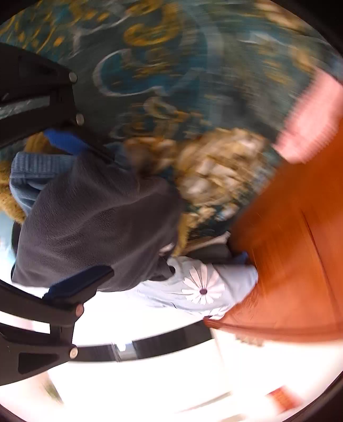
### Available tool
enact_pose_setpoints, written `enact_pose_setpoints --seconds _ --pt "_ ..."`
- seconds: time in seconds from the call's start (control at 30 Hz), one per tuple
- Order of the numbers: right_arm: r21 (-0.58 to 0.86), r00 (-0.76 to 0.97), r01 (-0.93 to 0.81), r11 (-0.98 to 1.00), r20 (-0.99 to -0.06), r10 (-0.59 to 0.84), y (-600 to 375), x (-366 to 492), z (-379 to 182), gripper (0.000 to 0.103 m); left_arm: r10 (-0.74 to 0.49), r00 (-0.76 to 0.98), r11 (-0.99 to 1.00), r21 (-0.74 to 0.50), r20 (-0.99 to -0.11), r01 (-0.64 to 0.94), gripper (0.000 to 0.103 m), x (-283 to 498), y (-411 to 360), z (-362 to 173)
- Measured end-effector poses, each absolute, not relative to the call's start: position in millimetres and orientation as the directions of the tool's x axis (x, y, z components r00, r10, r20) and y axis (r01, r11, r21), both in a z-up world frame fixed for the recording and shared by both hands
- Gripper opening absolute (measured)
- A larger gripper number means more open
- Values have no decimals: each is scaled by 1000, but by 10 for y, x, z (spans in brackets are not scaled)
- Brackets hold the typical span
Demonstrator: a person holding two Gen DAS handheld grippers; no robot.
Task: Fold clothes
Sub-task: 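Reach the left tool into the clothes pile and grasp the dark grey fleece jacket, then lift the grey fleece with the left tool while the right tool grasps its hanging edge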
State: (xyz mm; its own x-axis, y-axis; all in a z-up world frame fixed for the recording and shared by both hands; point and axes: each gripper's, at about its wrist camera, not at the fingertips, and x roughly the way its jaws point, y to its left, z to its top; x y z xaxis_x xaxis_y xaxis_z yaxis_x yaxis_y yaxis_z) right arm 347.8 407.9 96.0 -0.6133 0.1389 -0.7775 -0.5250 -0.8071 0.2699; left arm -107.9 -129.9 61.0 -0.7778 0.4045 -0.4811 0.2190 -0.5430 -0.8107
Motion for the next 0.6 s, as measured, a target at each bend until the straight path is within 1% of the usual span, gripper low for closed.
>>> enact_pose_setpoints --seconds 0.07,0.1,0.2,0.23,0.3,0.33,0.37,0.47,0.53,0.6 --pt "274 -615 -523 -807 -776 135 4081 3482 960 103 423 -790 -572 -807 -444 147 77 -1103 -1214 740" --pt "275 -615 -523 -807 -777 135 4084 3479 957 103 435 -785 -590 -798 -441 121 77 -1123 -1173 757" --pt "266 -611 -522 -811 -779 137 4075 3466 955 103 428 -725 -645 -744 -540 173 77 -1225 -1039 575" --pt "268 -612 -521 -811 -779 136 4076 3469 955 103 435 -718 -632 -753 -543 186 76 -1220 -1031 495" --pt "274 -615 -519 -810 -777 131 4082 3480 956 103 444 -724 -585 -782 -529 213 66 -1185 -1035 350" --pt "279 -617 -519 -808 -776 128 4087 3486 957 103 443 -729 -566 -793 -521 223 48 -1168 -1032 327" --pt "282 -618 -520 -806 -775 128 4090 3485 958 103 436 -738 -557 -799 -514 227 37 -1148 -1020 349" --pt "276 -616 -521 -808 -777 131 4085 3476 956 103 371 -773 -628 -752 -514 198 30 -1125 -880 692" --pt "272 -613 -519 -810 -779 132 4083 3471 955 103 345 -796 -704 -698 -497 131 29 -1113 -730 1015" --pt "278 -616 -517 -809 -777 127 4094 3475 956 103 334 -813 -788 -615 -476 37 27 -1089 -513 1423"
